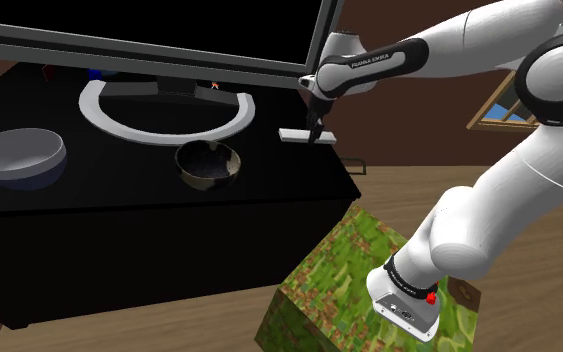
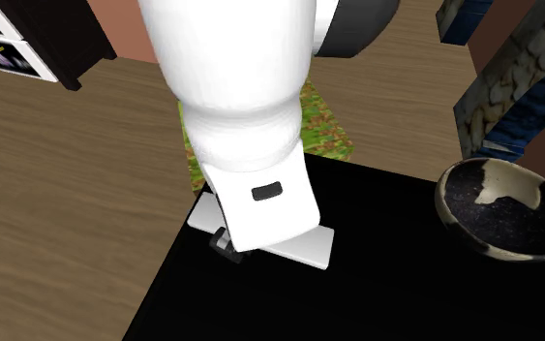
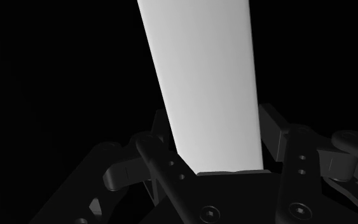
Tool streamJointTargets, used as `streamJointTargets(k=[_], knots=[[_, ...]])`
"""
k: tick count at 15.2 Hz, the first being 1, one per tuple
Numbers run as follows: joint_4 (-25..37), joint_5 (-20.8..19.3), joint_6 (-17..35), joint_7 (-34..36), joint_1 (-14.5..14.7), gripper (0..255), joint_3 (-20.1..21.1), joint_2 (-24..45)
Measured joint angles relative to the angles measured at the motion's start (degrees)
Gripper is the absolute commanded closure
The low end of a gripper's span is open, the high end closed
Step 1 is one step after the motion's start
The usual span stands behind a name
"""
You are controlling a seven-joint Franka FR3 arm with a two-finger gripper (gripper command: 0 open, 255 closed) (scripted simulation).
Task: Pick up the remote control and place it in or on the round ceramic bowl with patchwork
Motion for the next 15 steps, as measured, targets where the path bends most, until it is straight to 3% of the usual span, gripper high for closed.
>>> streamJointTargets(k=[15], knots=[[7.56,-1.31,-11.76,1.04,0.12,255,0.73,-4.41]])
